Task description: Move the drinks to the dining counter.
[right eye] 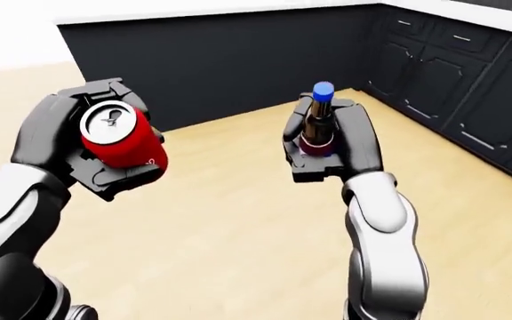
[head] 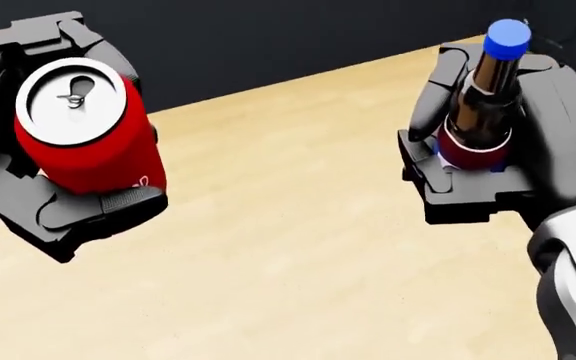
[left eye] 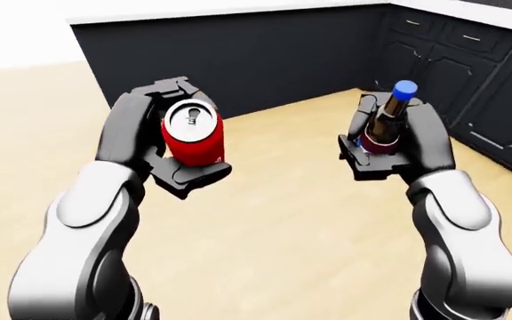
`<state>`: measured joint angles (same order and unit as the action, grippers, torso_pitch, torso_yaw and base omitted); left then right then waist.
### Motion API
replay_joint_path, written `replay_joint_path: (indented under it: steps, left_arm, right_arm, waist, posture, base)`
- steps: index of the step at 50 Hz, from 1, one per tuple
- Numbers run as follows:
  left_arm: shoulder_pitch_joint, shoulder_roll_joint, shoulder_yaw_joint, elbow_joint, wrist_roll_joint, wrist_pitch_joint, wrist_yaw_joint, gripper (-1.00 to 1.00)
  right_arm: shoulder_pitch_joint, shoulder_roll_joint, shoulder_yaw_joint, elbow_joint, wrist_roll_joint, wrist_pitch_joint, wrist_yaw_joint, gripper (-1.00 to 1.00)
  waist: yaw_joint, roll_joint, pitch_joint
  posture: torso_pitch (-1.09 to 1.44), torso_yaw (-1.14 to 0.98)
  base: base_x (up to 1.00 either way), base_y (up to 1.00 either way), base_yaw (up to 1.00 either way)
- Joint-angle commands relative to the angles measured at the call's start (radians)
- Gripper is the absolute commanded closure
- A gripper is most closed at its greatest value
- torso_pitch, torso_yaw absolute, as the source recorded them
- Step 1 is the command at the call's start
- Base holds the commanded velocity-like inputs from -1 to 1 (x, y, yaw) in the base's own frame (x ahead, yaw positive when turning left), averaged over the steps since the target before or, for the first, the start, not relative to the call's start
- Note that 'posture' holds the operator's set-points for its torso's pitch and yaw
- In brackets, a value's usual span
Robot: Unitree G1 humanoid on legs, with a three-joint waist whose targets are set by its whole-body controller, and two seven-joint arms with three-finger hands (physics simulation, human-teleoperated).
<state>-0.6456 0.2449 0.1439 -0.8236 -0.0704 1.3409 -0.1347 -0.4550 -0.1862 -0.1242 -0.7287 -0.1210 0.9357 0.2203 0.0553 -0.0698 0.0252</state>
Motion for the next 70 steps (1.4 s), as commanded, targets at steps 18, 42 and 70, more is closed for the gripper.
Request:
replay_joint_path:
  steps: [18, 42, 70]
  left_arm:
    - [-0.036, 0.007, 0.012, -0.023, 0.017, 0.006, 0.005, 1.0]
    - [-0.082, 0.021, 0.026, -0.025, 0.011, 0.043, -0.002, 1.0]
    - [-0.263, 0.06, 0.019, -0.022, 0.004, 0.179, -0.009, 1.0]
  right_arm:
    - [-0.034, -0.006, 0.001, -0.039, 0.01, 0.003, 0.001, 1.0]
    - [-0.092, -0.019, -0.008, -0.063, 0.047, 0.084, -0.042, 1.0]
    - [-0.23, -0.121, -0.102, -0.133, 0.187, 0.248, -0.09, 1.0]
  waist:
    - [-0.005, -0.042, 0.002]
    - [0.013, 0.002, -0.023]
    - [-0.025, 0.032, 0.01]
  posture:
    - [0.0, 0.0]
    - [0.0, 0.0]
    - [0.0, 0.0]
  base:
    - [0.65, 0.0, 0.94]
    - [0.67, 0.01, 0.32]
    - [0.75, 0.01, 0.25]
